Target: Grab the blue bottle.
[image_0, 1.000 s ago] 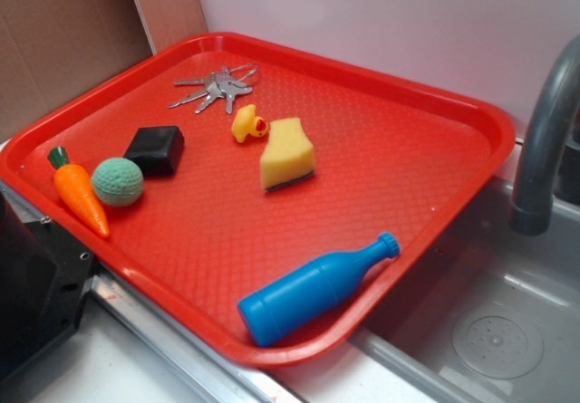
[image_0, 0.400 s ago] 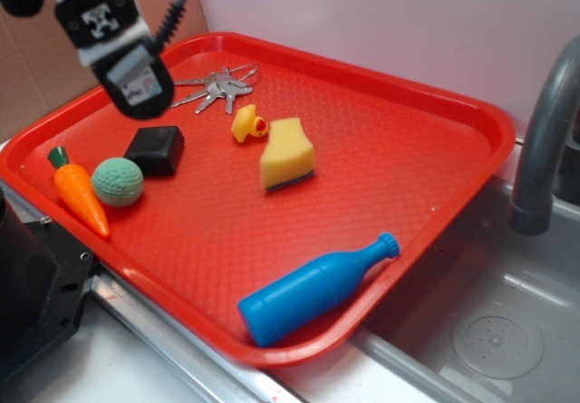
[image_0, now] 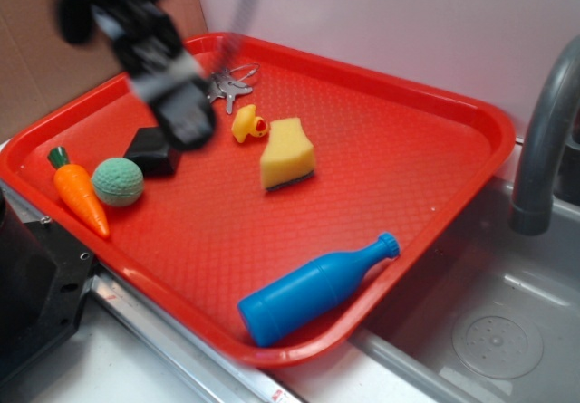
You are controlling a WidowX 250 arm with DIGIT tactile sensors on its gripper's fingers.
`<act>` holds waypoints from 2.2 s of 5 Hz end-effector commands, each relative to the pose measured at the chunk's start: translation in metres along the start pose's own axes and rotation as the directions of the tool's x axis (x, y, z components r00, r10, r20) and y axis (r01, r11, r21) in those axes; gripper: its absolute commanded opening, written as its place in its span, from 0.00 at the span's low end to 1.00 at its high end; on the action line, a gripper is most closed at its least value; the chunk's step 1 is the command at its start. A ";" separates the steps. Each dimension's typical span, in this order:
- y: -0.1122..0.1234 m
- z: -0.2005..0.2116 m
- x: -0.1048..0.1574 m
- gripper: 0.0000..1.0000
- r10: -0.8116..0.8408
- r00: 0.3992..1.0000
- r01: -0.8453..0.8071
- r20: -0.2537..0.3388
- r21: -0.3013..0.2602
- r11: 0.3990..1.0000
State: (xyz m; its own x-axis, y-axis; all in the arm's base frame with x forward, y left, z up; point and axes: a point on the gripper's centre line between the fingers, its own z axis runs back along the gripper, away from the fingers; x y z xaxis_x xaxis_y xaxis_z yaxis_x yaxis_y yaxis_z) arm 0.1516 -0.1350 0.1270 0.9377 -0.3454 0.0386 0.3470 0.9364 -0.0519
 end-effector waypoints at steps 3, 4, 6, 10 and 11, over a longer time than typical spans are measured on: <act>-0.027 -0.090 0.008 1.00 -0.048 0.999 0.048 0.013 -0.017 0.999; -0.020 -0.098 0.004 0.61 -0.024 1.000 0.022 -0.020 -0.062 0.998; -0.005 -0.079 -0.006 0.00 -0.036 0.994 0.033 -0.101 -0.037 0.999; 0.063 0.121 -0.008 0.00 0.335 0.928 -0.341 0.163 0.007 0.940; 0.064 0.127 0.007 0.00 0.357 0.926 -0.362 0.126 0.018 0.932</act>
